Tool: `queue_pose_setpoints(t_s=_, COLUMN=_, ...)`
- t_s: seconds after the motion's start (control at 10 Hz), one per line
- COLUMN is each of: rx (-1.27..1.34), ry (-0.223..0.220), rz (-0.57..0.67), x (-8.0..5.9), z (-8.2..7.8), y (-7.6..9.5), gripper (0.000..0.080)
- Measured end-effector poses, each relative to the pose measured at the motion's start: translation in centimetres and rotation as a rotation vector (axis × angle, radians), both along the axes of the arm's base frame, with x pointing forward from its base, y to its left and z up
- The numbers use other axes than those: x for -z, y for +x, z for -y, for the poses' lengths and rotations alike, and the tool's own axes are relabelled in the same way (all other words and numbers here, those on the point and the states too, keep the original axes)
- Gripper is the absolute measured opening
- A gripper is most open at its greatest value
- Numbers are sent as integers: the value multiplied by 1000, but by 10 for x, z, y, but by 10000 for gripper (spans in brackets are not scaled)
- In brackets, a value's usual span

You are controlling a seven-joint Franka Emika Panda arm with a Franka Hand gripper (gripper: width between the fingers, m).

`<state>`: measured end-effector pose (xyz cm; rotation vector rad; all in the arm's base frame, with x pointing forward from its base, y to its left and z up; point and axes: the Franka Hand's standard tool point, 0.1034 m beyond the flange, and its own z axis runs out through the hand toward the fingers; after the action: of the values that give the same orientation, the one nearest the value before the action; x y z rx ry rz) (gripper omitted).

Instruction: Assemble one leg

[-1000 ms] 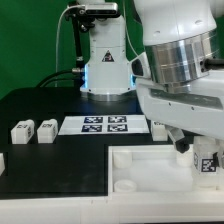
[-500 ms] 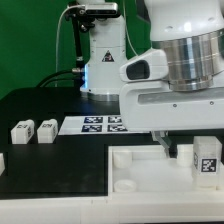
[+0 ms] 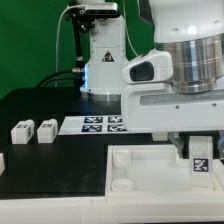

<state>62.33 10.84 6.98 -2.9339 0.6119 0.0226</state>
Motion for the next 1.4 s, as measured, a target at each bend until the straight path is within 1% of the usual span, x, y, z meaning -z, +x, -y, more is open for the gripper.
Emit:
queue_pose_setpoints(t_s=0.1, rx=100, ry=2, rz=-15, x=0, z=-1, y=0, gripper=290)
queue_pose_setpoints(t_s=0.3, rx=388, ry=28, rz=-50, x=0, z=-1, y=2, gripper=290)
queue_pose_setpoints(t_s=0.6, rx=974, ry=54, rz=-111, x=2, z=-3, y=3, gripper=290)
queue_pose_setpoints(t_s=0.7, rx=1093, ry=70, rz=-128, x=2, z=-4, y=3, gripper=291)
queue_pose_setpoints(t_s=0.8, rx=1197, ry=75, rz=-147, x=2, z=-5, y=3, gripper=291)
queue_pose_setpoints(t_s=0.9, rx=1227, ry=80, rz=-155, x=2, z=-5, y=3, gripper=291)
queue_pose_setpoints(t_s=1.0, rx=1204, ry=79, rz=-151, x=2, z=-5, y=3, gripper=291)
queue_pose_setpoints(t_s=1.1, rx=1193, ry=78, rz=-150, x=3, z=-5, y=3, gripper=384)
queue_pose_setpoints(t_s=1.2, rx=1110, ry=71, rz=-144, x=2, z=-7, y=2, gripper=384)
queue_pose_setpoints(t_s=1.3, rx=963, ry=60, rz=-159, x=-1, z=-13, y=-1, gripper=574)
queue_pose_setpoints(t_s=1.4, rx=832, ry=59, rz=-152, x=-4, z=-17, y=-1, gripper=626)
